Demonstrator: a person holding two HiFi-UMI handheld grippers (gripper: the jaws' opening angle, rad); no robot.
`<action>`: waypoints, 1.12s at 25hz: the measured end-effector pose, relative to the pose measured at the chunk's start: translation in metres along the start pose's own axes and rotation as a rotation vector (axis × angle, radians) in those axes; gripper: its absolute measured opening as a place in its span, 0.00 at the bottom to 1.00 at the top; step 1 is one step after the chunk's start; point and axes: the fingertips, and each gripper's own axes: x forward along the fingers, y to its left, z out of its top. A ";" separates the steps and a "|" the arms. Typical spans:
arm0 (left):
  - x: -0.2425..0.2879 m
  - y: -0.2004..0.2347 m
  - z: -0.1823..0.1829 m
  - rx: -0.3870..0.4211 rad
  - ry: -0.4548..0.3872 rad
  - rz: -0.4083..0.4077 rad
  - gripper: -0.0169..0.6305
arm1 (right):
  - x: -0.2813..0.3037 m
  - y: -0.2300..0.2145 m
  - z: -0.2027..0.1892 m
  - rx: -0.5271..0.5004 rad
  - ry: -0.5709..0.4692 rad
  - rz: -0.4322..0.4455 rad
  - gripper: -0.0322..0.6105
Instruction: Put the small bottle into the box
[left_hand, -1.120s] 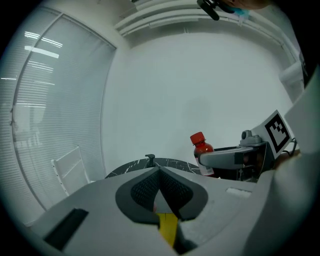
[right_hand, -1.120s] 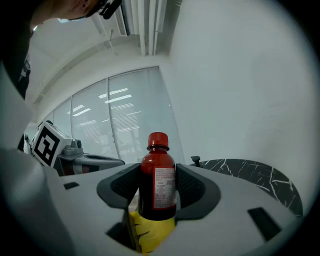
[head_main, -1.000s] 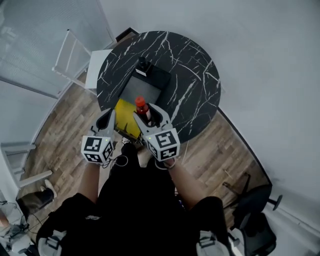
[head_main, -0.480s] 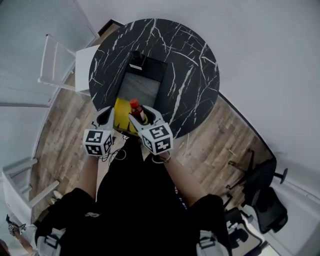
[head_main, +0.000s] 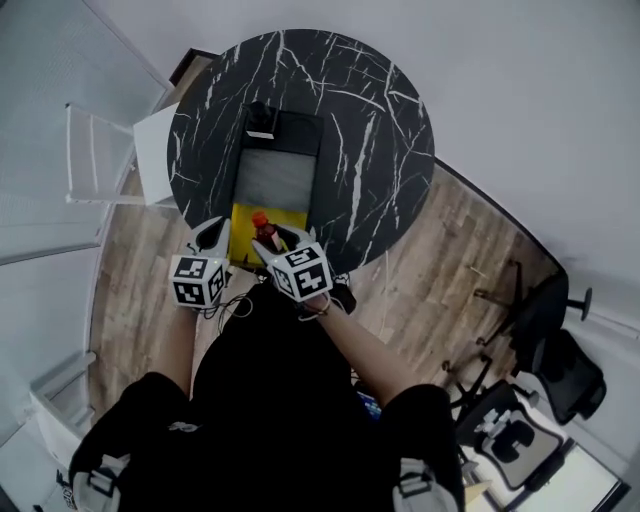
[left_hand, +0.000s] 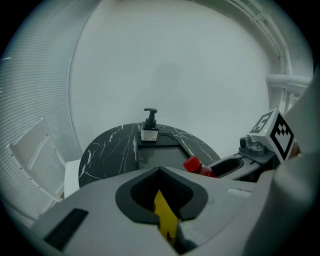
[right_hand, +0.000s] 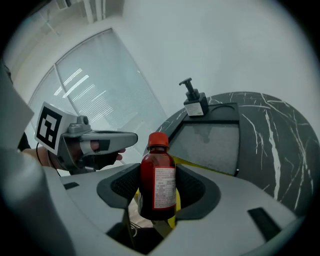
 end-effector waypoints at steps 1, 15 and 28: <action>0.002 0.001 -0.003 0.005 0.012 -0.009 0.02 | 0.004 -0.001 -0.006 0.033 0.013 -0.006 0.38; 0.016 0.031 -0.036 -0.022 0.118 -0.065 0.02 | 0.054 -0.018 -0.034 0.222 0.147 -0.128 0.38; 0.026 0.059 -0.054 -0.049 0.177 -0.076 0.02 | 0.091 -0.022 -0.041 0.267 0.226 -0.196 0.38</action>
